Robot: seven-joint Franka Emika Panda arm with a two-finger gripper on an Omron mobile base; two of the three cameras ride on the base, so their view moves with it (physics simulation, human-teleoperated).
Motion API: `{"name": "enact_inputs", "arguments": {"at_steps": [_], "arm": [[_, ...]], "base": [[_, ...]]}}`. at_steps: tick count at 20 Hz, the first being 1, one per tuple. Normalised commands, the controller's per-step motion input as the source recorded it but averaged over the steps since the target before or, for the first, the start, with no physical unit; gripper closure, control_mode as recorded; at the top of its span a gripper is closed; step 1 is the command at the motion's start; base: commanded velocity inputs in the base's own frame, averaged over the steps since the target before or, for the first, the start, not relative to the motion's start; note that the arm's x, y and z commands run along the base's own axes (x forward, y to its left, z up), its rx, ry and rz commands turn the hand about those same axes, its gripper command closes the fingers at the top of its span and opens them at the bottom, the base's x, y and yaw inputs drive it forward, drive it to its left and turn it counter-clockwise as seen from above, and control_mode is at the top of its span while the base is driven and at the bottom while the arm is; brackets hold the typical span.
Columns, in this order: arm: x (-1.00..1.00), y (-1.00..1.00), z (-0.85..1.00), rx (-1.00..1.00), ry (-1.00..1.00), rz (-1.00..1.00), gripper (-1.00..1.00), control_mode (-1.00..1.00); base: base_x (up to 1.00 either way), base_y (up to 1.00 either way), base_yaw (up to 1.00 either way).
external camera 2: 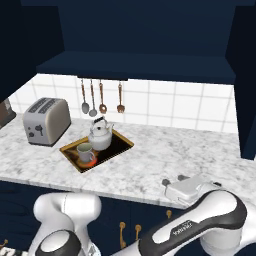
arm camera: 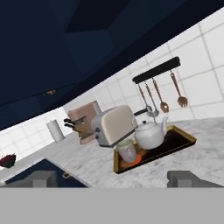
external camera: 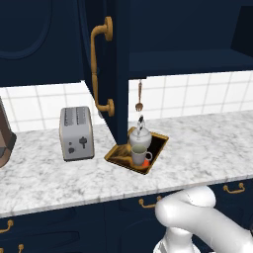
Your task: Pick the kettle from the counter and place it on the tray. Then pick the mug from the cabinet and place it on the tray. Then close the cabinet doors.
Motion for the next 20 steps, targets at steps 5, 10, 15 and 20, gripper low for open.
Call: {"name": "enact_inputs", "arguments": {"at_steps": [5,10,15,20], "arm": [[-0.03,0.0,0.0,0.0,0.0,0.0,-1.0,-1.0],[-0.13,-0.15,0.01,0.0,-0.06,0.0,1.0,-1.0],[-0.03,-0.45,0.15,0.06,-0.01,0.0,1.0,-1.0],[0.0,-0.62,0.36,0.19,0.0,0.0,1.0,-1.0]], "base": [[0.0,0.0,0.0],[0.0,0.0,0.0],[0.0,0.0,0.0],[0.0,0.0,0.0]]}}
